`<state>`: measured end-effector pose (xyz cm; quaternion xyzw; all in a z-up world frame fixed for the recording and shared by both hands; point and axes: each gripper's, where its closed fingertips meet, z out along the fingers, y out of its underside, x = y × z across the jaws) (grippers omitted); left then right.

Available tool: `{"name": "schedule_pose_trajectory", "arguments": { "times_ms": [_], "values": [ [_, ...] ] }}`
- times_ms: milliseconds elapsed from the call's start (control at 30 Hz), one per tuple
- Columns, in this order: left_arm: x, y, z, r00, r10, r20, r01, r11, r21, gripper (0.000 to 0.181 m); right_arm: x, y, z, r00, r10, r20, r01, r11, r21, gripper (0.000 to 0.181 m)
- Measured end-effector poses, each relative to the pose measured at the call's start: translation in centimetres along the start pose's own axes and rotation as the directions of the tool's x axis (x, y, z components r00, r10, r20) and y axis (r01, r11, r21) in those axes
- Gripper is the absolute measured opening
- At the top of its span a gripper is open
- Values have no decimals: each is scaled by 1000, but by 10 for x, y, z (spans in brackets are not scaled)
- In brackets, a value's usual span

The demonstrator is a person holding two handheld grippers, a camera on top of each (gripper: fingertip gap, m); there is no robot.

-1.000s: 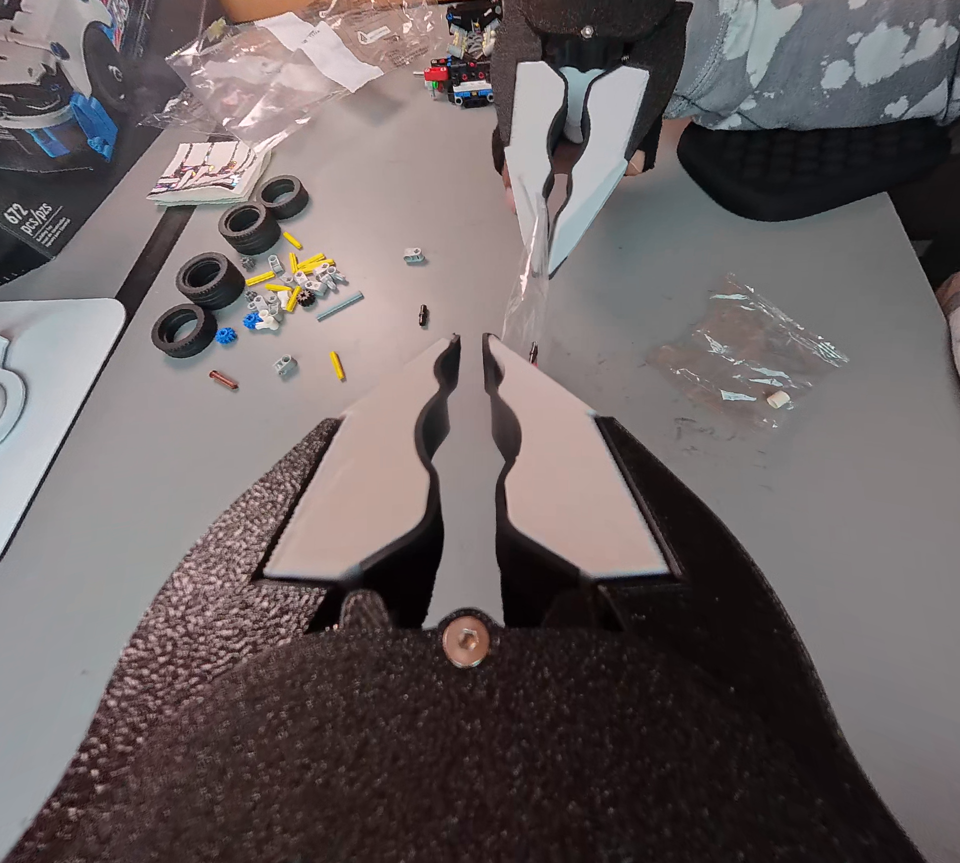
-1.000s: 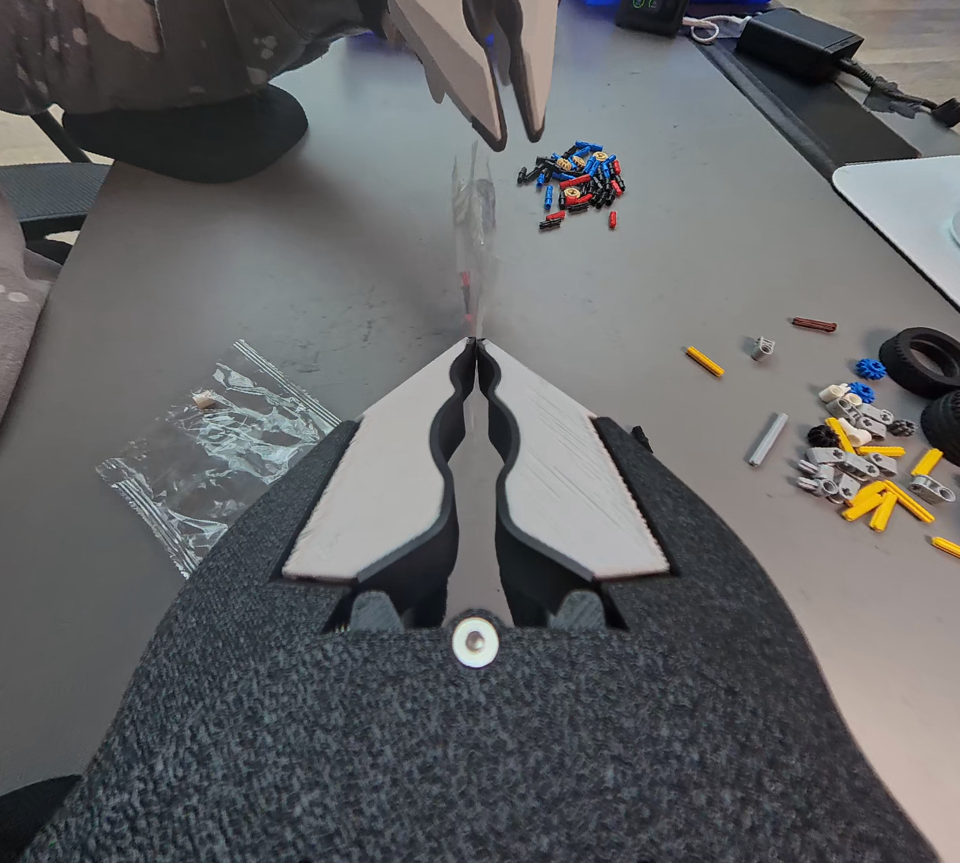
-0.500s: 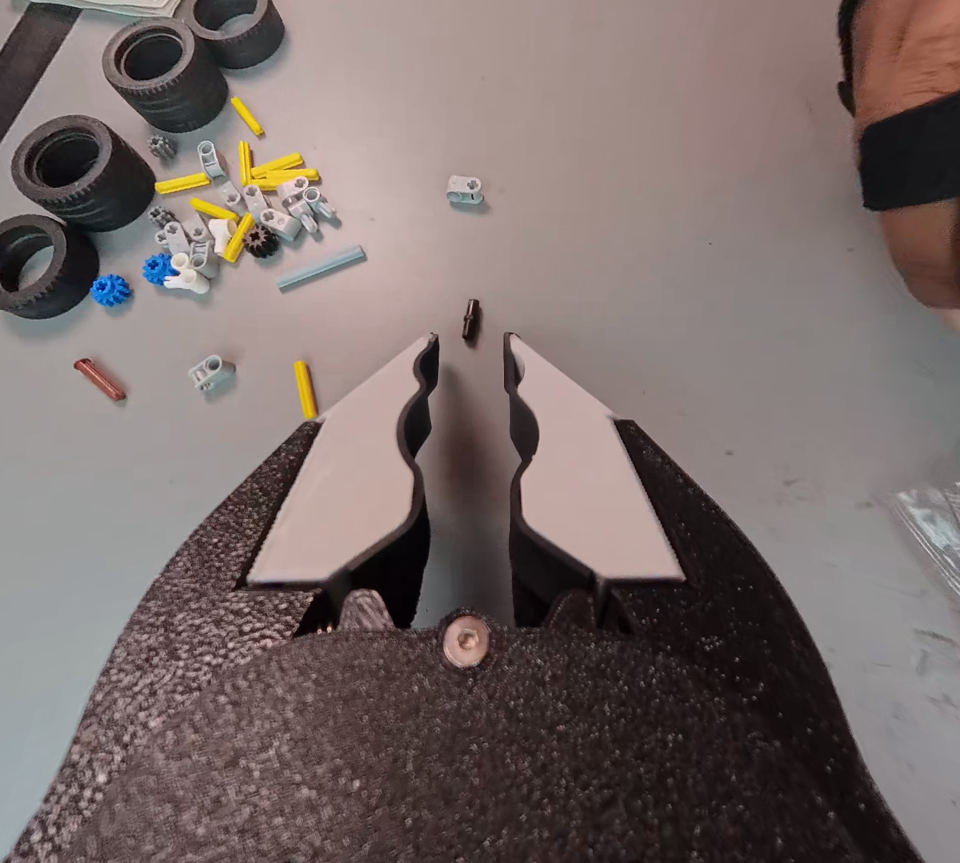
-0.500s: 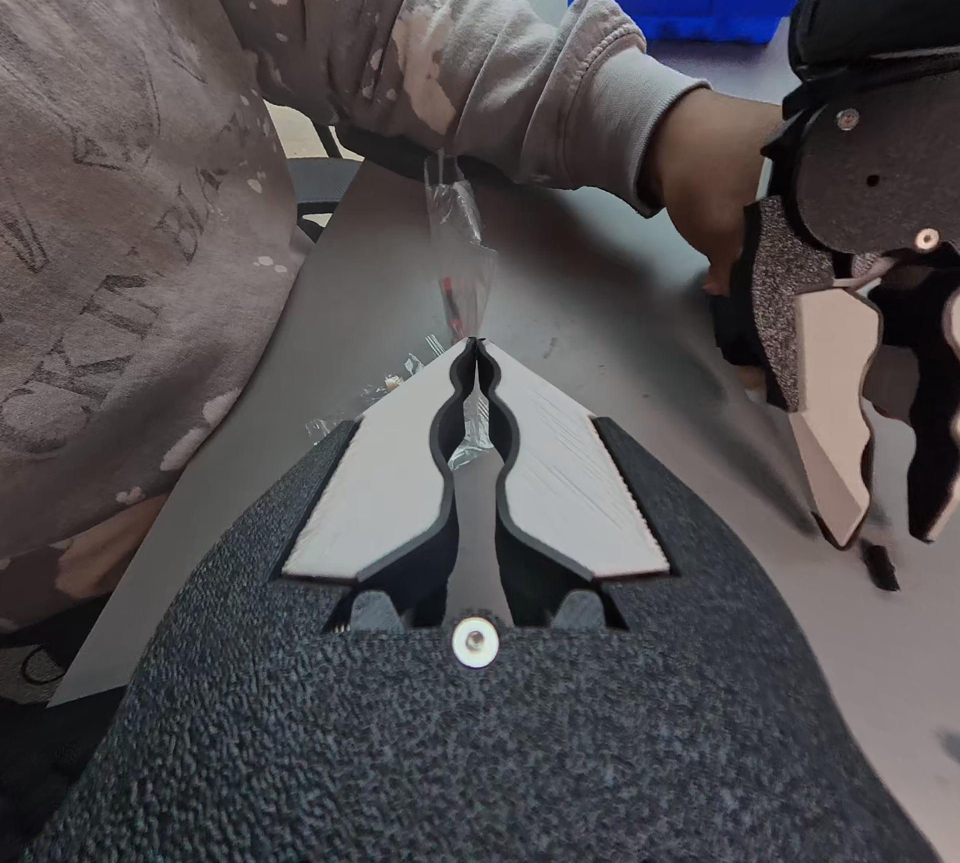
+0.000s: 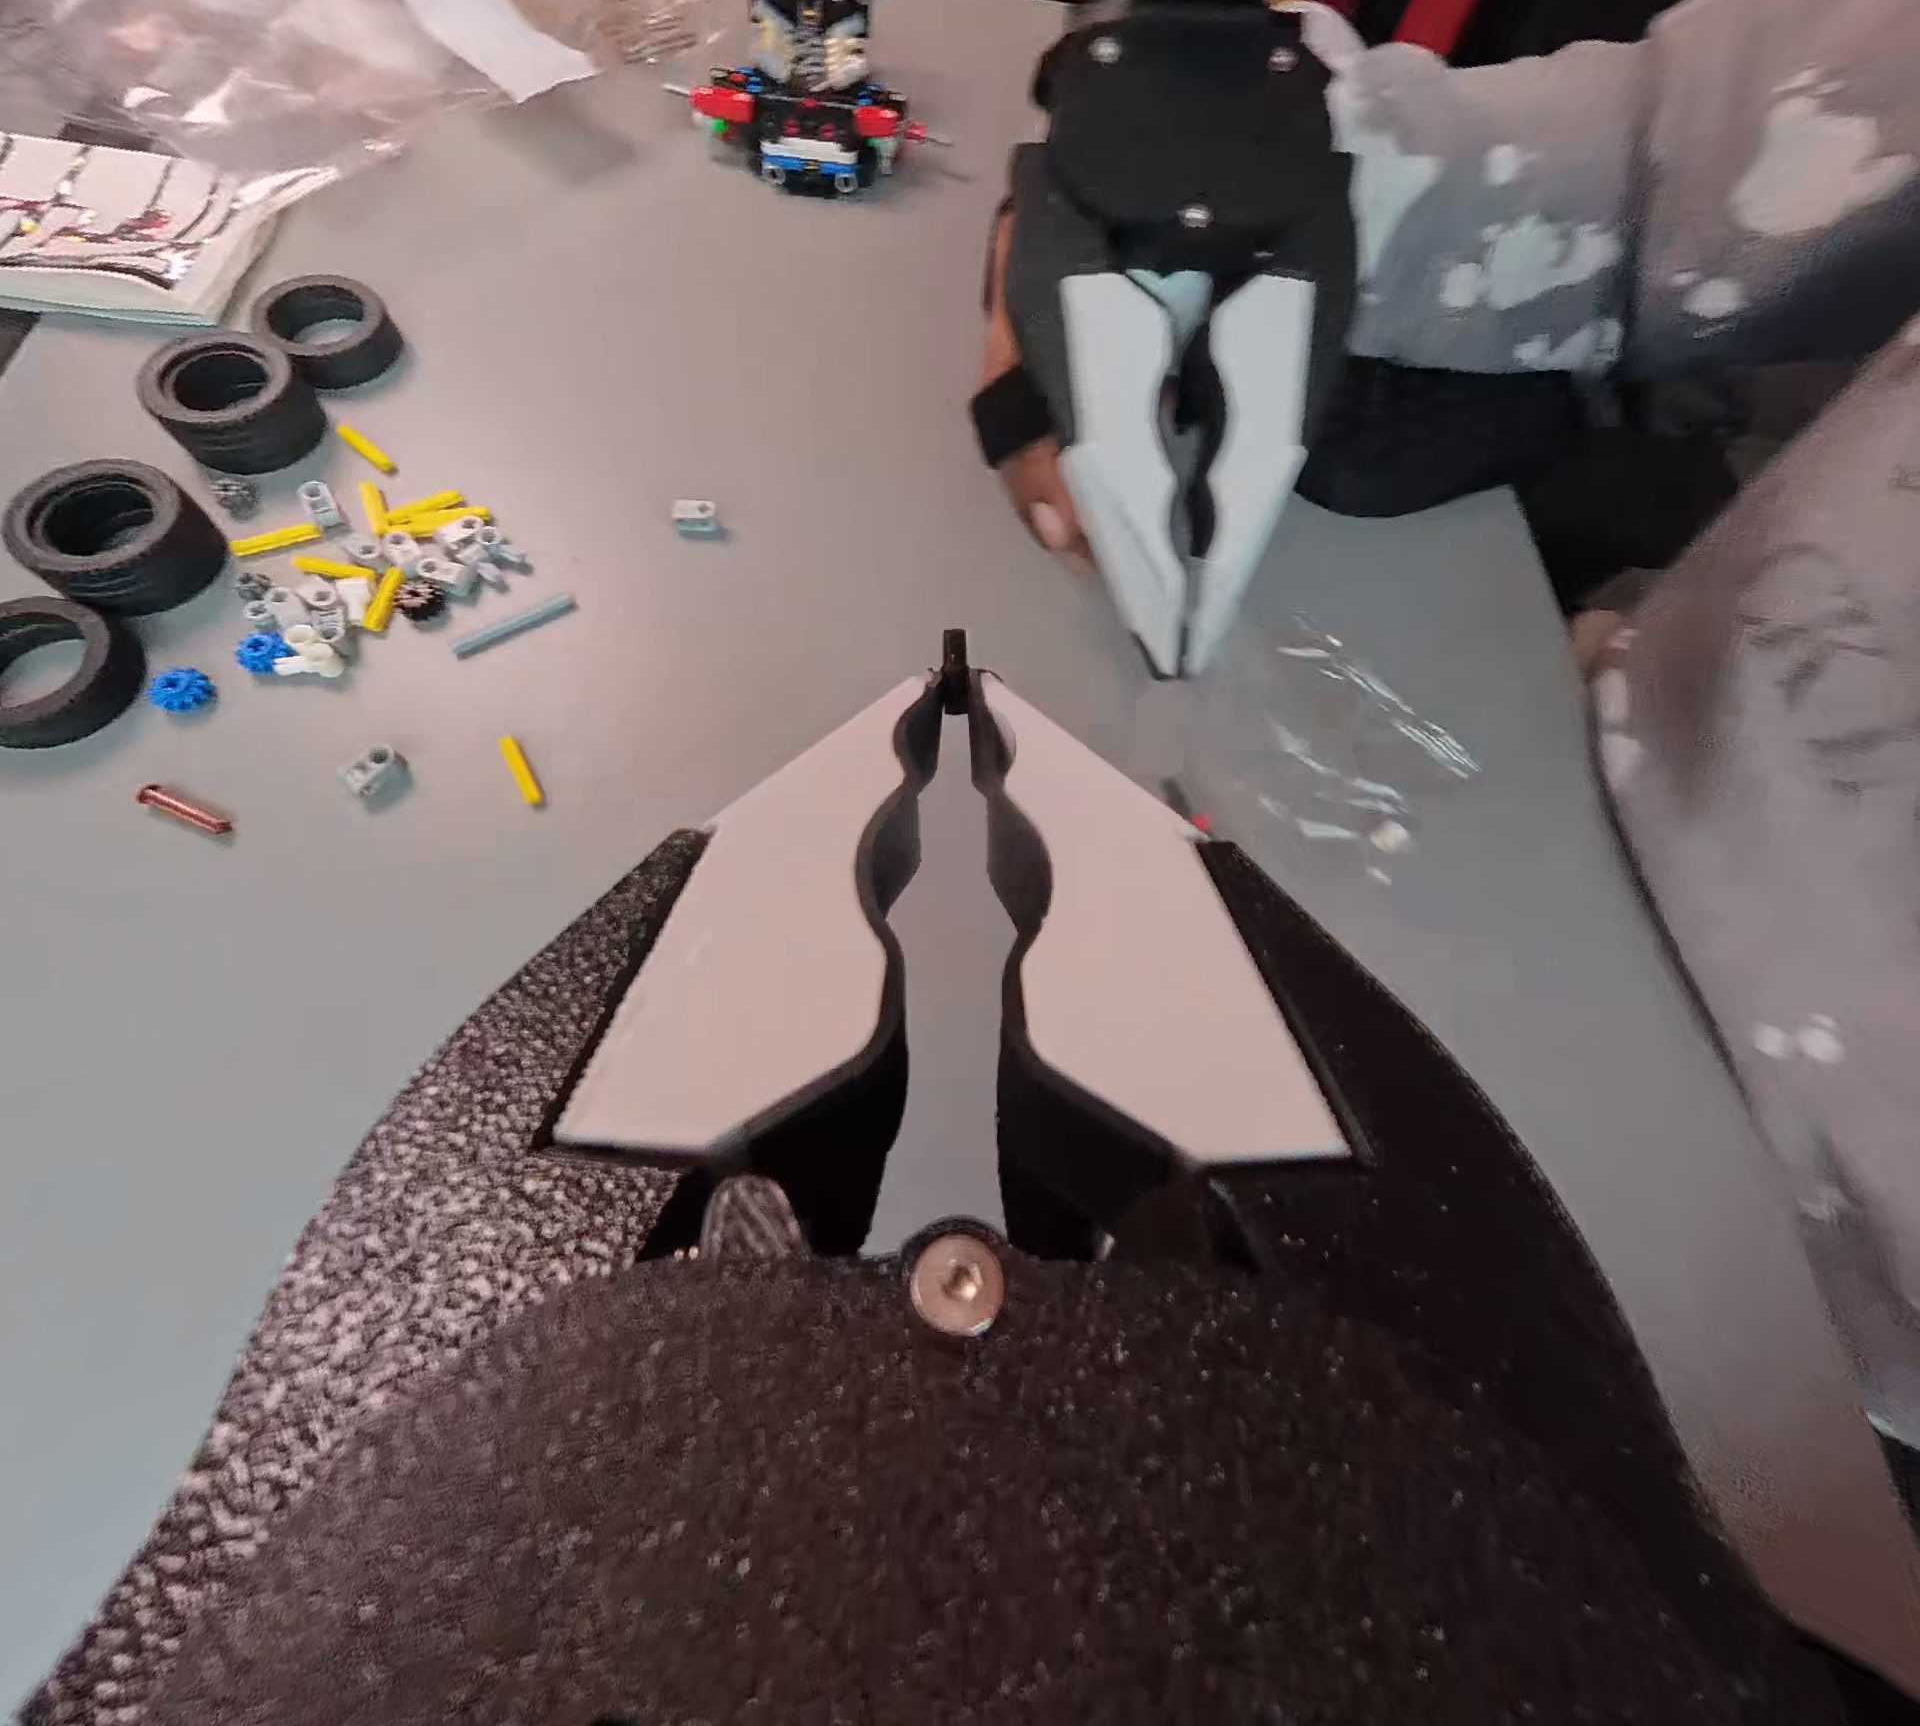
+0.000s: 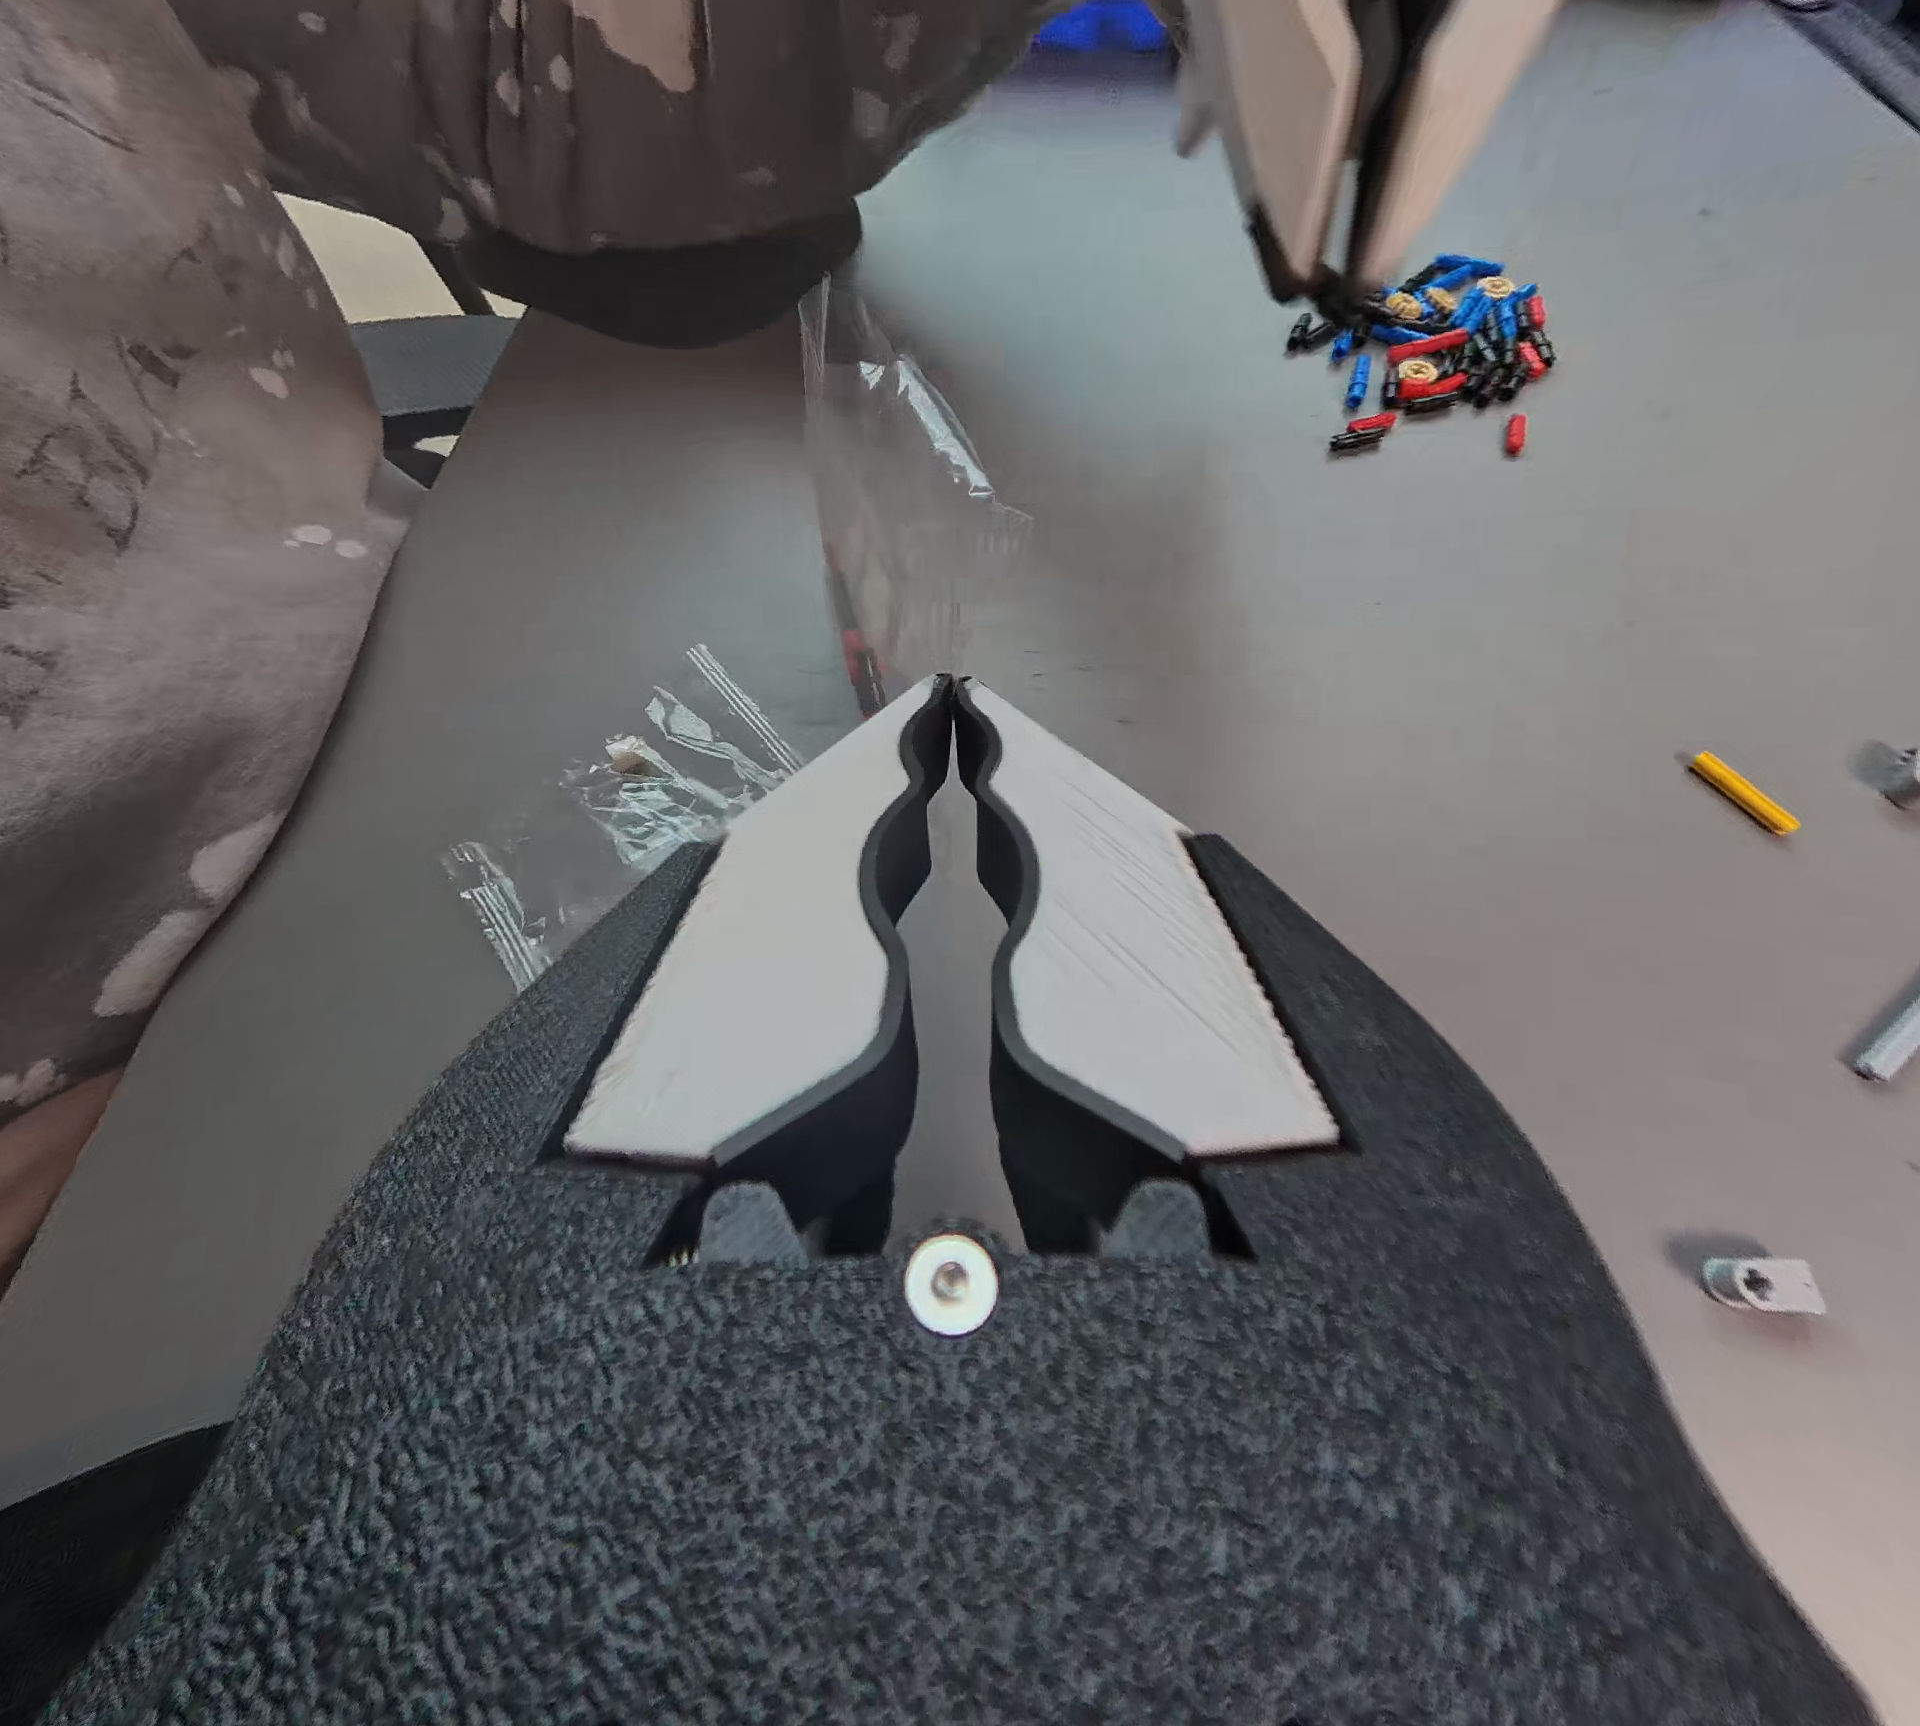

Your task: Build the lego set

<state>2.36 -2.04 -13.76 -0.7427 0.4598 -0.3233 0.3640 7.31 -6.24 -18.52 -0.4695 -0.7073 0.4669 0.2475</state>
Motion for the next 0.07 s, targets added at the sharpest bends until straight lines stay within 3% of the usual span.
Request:
{"name": "schedule_pose_trajectory", "arguments": {
  "times_ms": [33, 67],
  "values": [
    [16, 3, -11, 999, 26, -44, -27, 999, -22, 3, 3, 0, 0, 1000, 3, -14, -3, 1000, 6, 0],
    [29, 8, -20, 997, 50, -66, -54, 997, -53, 3, 7, 0, -1, 1000, 7, -30, -7, 1000, 10, 0]
  ]
}}
